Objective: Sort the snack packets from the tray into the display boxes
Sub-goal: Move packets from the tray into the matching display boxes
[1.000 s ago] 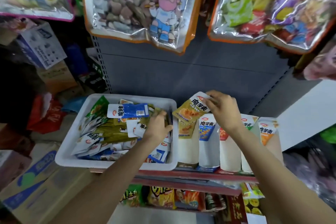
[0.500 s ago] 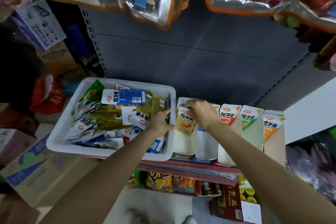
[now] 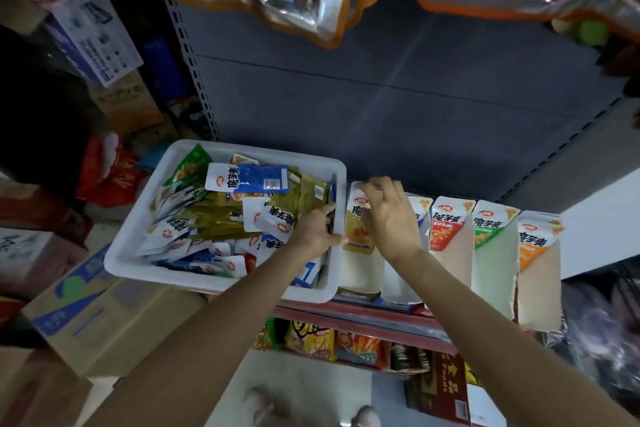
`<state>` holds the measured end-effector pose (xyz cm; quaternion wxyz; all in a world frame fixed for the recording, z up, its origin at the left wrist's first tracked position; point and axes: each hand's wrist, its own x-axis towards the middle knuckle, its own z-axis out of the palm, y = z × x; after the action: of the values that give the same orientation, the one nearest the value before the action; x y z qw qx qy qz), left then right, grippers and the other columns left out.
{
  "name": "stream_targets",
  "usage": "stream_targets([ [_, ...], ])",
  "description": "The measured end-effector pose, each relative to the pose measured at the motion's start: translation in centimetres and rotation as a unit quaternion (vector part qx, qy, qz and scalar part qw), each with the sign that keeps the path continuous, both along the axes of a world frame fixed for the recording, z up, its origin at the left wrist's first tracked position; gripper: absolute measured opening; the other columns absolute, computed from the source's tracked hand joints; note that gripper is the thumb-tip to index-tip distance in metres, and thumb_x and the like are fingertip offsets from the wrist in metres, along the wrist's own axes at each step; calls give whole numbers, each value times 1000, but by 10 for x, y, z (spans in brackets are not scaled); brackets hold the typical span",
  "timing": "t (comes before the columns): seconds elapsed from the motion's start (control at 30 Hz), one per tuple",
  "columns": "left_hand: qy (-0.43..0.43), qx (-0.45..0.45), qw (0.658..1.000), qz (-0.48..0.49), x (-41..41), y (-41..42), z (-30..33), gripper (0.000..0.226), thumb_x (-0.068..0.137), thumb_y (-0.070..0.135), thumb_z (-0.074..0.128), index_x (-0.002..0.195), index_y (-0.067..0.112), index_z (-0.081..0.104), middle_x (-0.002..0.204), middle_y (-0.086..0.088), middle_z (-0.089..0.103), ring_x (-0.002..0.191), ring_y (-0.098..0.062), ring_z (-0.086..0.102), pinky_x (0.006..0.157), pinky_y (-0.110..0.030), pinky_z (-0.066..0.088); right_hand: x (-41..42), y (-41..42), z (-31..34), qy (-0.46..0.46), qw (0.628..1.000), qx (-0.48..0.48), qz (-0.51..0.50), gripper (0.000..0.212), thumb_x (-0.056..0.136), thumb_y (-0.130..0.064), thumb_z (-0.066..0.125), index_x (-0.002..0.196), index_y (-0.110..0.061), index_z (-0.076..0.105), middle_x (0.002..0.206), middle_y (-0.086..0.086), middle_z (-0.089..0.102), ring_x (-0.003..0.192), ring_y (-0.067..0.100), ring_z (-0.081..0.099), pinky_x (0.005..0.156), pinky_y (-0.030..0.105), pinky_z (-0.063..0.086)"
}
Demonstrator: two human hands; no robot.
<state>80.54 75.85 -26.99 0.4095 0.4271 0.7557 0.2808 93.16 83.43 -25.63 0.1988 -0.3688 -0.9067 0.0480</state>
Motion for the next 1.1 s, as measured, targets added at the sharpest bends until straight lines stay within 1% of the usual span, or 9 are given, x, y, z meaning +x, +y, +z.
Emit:
stream_targets([
  [0.1,22,26,999,-3,-4,-12,1,61,84,17,69,138,11,42,130,-10,58,112,-21,58,88,-25,45,-3,-19,6,25,996,-65,52,35,76,6,63,110,-3,64,107,14,57,95,33,57,72,39,54],
  [0.2,251,82,964,2,-25,-31,3,52,87,26,65,134,16,46,135,-5,51,125,-20,46,99,-31,39,-16,-32,12,-44,983,-150,95,34,92,-11,50,126,-11,54,122,9,50,109,26,53,84,37,50],
  [0.3,418,16,908,-36,-57,-44,2,73,85,42,63,146,23,27,154,-3,23,143,-24,17,114,-40,20,-38,-38,11,-139,975,-140,101,41,94,-22,48,134,-15,42,129,7,49,120,24,48,105,35,36],
  [0.4,413,-90,902,-86,-77,-55,-10,89,84,55,58,150,27,8,159,-2,2,146,-26,-1,117,-44,8,-60,-43,2,-304,947,-44,99,54,95,-28,45,143,-13,28,145,6,39,137,19,34,116,41,-11],
  [0.53,401,-101,904,-105,-80,-65,-25,88,87,58,51,151,27,-2,159,-1,-7,146,-25,-5,117,-44,9,-73,-47,-8,-379,921,-4,91,37,95,-22,40,130,-15,45,126,1,58,129,16,45,112,44,-20],
  [0.73,386,-98,912,-97,-82,-60,-25,88,85,55,56,151,26,5,159,-1,-1,146,-25,-1,117,-44,9,-67,-51,7,-284,947,-19,147,26,91,-6,45,113,-14,58,101,7,68,113,20,53,115,31,16],
  [0.83,383,-92,915,-92,-82,-60,-25,89,84,55,58,151,26,7,159,-1,0,146,-25,0,117,-44,10,-56,-48,18,-84,983,-122,109,17,97,-16,45,105,-12,60,88,12,66,96,25,55,89,30,38],
  [0.93,374,-89,919,-83,-80,-60,-24,88,83,52,61,150,26,10,159,-1,2,146,-24,1,117,-44,11,-40,-37,34,96,969,-224,32,7,95,-23,52,91,-19,53,76,1,58,68,17,51,53,21,33],
  [1.1,275,-1,960,47,-71,-53,-5,62,80,18,67,137,24,44,152,1,27,141,-20,21,114,-40,25,-18,-17,56,166,961,-222,18,6,93,-14,57,91,-17,52,78,-6,61,67,13,58,54,13,38],
])
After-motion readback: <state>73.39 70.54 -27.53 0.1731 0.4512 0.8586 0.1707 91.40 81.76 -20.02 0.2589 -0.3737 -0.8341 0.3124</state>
